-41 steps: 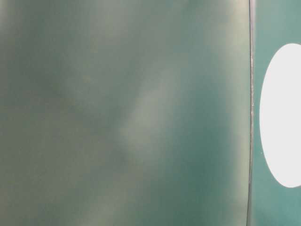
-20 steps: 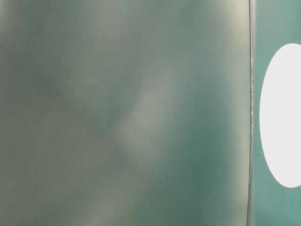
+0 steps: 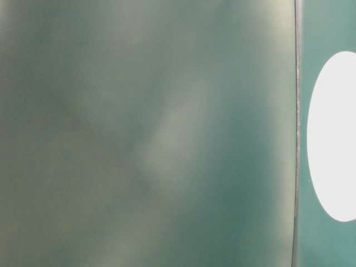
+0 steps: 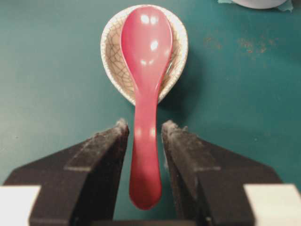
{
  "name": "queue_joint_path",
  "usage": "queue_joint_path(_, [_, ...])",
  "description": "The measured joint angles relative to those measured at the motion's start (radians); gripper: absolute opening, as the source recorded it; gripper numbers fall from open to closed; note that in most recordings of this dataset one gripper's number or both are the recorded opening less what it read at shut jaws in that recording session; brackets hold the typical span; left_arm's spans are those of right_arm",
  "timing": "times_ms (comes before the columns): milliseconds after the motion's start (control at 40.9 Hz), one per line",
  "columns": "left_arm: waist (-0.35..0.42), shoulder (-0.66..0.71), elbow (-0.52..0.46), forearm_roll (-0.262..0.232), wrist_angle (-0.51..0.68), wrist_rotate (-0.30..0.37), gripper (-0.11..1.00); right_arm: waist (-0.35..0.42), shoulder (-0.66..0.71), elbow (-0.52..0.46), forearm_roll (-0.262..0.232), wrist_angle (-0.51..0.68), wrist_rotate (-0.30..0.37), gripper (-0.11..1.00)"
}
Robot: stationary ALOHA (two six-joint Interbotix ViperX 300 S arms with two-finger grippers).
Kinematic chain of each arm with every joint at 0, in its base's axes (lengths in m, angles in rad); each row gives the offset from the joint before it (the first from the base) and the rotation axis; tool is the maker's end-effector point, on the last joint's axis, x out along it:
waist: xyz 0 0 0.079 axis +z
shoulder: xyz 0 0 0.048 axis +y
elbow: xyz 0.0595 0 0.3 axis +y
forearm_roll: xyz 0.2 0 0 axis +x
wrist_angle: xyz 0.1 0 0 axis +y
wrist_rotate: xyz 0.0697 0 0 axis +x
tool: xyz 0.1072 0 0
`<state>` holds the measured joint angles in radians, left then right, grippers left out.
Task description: Grip the spoon and scoop the red block from the bowl with right arm.
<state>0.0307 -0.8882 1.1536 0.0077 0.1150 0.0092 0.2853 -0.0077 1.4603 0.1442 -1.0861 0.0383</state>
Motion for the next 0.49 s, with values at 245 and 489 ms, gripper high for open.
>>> queue_joint_path(245, [0.0,0.0,0.0,0.0,0.002,0.0,0.0,0.0,0.014,-0.002,0.0,-0.008,0.0,0.43])
queue_joint_path(489, [0.0,0.0,-0.002,0.002,0.002,0.0,0.0,0.0,0.028,-0.002,0.002,-0.008,0.0,0.43])
